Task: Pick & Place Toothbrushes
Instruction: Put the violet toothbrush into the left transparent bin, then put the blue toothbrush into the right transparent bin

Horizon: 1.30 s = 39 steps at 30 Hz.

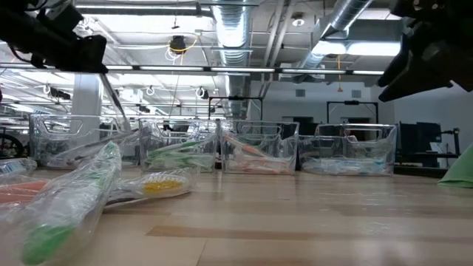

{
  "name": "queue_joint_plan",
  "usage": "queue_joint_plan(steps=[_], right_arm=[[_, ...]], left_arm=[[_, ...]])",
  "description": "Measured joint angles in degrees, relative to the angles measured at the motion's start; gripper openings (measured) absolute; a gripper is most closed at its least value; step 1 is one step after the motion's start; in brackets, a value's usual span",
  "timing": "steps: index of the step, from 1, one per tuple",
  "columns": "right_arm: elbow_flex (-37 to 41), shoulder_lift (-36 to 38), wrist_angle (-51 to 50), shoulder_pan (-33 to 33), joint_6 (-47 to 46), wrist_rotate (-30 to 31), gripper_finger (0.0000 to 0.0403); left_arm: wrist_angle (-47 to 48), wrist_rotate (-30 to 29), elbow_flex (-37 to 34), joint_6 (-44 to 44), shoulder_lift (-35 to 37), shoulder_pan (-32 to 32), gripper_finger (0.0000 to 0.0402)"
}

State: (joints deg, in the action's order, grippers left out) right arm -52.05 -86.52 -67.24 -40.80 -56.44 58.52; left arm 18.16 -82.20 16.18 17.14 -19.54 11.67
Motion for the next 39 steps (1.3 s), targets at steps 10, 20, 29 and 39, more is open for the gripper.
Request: queue_joint_plan(steps=[10, 20, 29, 39], right_arm=[[0.0, 0.0, 6.1, 1.6, 6.1, -0.4, 0.0230], [0.0, 0.0, 6.3, 1.6, 6.1, -0.4, 0.0230], [0.0, 0.0, 6.5, 1.6, 6.1, -0.6, 0.0230], [0.0, 0.0, 6.9, 1.6, 6.1, -0.6, 0.0230]], left_arm=[[0.1, 2.0, -0.3, 3.2, 0.3, -6.0, 0.0063], [0.2, 7.1, -0.3, 3.1, 0.1, -8.9, 0.0135], [0.3, 6.7, -0.2, 2.5, -1.4, -14.2, 0.0184], [-3.7, 10.7, 1.2, 2.1, -3.9, -14.5, 0.0180]])
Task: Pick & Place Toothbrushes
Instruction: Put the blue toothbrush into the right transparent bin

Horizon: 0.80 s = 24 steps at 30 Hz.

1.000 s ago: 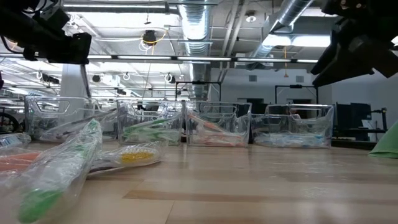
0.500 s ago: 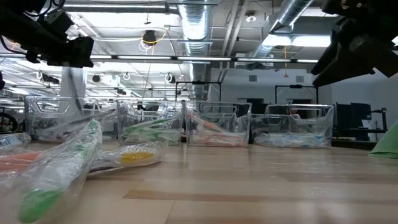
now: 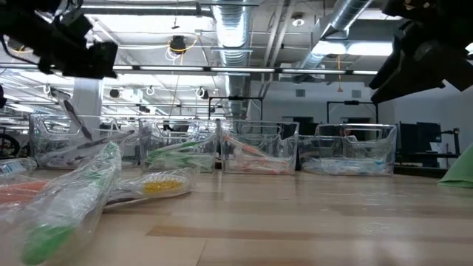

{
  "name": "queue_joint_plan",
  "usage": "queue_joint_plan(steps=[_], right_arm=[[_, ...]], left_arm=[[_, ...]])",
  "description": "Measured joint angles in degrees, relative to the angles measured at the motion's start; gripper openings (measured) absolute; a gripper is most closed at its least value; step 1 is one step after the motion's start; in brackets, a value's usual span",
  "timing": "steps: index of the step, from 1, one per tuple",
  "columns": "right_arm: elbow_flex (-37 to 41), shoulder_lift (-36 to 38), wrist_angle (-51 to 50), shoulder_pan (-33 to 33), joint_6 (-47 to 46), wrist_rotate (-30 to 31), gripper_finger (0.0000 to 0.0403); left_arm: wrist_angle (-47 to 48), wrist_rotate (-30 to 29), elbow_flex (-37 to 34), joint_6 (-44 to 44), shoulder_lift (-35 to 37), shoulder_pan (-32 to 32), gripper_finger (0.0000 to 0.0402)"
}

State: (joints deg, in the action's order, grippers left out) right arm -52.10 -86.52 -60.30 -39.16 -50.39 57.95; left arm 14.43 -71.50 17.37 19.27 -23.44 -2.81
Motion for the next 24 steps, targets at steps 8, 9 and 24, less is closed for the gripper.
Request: queue_joint_plan(steps=[8, 9, 24], right_arm=[[0.0, 0.0, 10.0, 0.0, 12.5, 0.0, 0.0230], [0.0, 0.0, 11.7, 0.0, 14.4, 0.0, 0.0230], [0.0, 0.0, 22.3, 4.1, 23.8, -2.7, 0.0230]], left_arm=[[-19.0, 30.8, 2.7, -16.3, -0.1, 4.4, 0.0165], [-20.6, 36.0, 2.7, -16.8, -0.4, 4.9, 0.0164], [-45.8, 76.7, 2.5, -8.7, -18.3, 11.5, 0.0160]])
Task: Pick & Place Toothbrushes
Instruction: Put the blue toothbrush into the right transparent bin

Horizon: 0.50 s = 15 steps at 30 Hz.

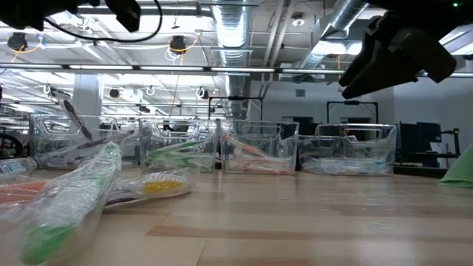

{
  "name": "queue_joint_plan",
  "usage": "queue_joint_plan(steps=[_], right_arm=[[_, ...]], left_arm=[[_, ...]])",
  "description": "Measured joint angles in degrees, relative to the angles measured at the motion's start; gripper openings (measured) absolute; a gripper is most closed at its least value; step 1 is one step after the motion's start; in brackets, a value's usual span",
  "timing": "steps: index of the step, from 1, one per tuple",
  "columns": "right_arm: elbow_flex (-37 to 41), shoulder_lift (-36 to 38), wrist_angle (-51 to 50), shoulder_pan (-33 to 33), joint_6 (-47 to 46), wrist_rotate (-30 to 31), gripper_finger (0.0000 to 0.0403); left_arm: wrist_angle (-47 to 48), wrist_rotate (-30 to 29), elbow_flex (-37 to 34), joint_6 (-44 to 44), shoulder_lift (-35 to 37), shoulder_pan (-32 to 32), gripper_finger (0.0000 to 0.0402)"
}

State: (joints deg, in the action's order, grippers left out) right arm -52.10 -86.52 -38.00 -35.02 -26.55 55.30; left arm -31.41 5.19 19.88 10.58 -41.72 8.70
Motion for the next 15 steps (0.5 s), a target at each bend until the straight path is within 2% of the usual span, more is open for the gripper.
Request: queue_joint_plan(steps=[3, 8, 15], right_arm=[[0.0, 0.0, 0.4, 0.2, 0.0, -1.3, 0.0230], [0.0, 0.0, 0.3, -0.7, 0.2, -1.6, 0.0230], [0.0, 0.0, -0.7, -1.0, 0.2, -1.7, 0.0230]], left_arm=[[-1.4, -4.3, 0.6, -0.3, -4.7, 2.4, 0.0156], [-1.6, -11.8, 4.0, -6.0, -9.2, 9.3, 0.0155], [-0.3, -27.9, 8.7, -11.9, -14.3, 19.6, 0.0184]])
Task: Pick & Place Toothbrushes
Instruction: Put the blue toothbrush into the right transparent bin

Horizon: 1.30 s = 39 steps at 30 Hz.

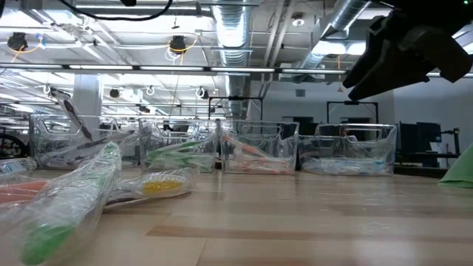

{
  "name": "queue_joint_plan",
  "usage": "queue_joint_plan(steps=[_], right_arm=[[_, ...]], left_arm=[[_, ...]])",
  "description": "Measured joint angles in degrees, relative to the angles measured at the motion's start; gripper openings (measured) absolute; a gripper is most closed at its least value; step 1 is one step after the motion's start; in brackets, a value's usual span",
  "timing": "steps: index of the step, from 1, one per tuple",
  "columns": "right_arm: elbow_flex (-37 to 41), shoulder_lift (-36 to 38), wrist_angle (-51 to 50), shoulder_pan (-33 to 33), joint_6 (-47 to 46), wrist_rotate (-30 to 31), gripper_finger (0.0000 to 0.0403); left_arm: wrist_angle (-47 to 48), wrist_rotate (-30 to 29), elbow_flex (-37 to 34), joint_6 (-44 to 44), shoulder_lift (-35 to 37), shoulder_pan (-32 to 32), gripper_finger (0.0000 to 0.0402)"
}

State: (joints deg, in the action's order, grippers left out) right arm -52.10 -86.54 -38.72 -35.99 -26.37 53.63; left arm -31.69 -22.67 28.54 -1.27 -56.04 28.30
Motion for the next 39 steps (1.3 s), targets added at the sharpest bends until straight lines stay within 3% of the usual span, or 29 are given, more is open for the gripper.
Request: queue_joint_plan(steps=[3, 7, 13, 18, 20, 24, 27, 31, 34, 39], right_arm=[[0.0, 0.0, 0.0, 0.1, 0.0, 0.0, 0.0230], [0.0, 0.0, 0.1, 0.2, 0.0, 0.0, 0.0230], [0.0, 0.0, 2.4, 0.0, -3.4, 0.0, 0.0230], [0.0, 0.0, 5.1, 0.1, -11.0, -1.4, 0.0230], [0.0, 0.0, 6.3, 0.0, -14.5, -3.2, 0.0230], [0.0, 0.0, 9.9, -0.9, -20.0, -6.3, 0.0230], [0.0, -0.1, 13.4, -2.6, -23.0, -6.8, 0.0230], [0.0, -2.5, 19.9, -5.3, -22.6, -7.0, 0.0230], [0.0, -5.2, 25.8, -6.5, -19.5, -7.1, 0.0230], [0.0, -9.6, 34.9, -6.0, -15.2, -7.5, 0.0230]], left_arm=[[-0.2, -4.4, 1.7, 0.0, -1.9, 1.3, 0.0205], [-0.2, -4.8, 2.8, 0.1, -3.5, 2.4, 0.0225], [-0.3, 3.8, 2.8, -1.6, -3.7, 8.9, 0.0231], [-0.3, 4.8, 2.8, -12.4, -6.4, 15.0, 0.0226], [-0.1, 2.0, 3.0, -13.7, -8.8, 16.0, 0.0227], [0.2, -10.4, 5.5, -13.5, -12.5, 18.8, 0.0233], [6.9, -16.0, 8.9, -13.2, -13.1, 22.3, 0.0235], [23.3, -22.9, 14.8, -7.0, -13.1, 27.5, 0.0236], [29.3, -25.6, 17.5, 1.7, -13.3, 30.2, 0.0236], [40.1, -24.3, 18.6, 19.0, -13.1, 31.6, 0.0236]])
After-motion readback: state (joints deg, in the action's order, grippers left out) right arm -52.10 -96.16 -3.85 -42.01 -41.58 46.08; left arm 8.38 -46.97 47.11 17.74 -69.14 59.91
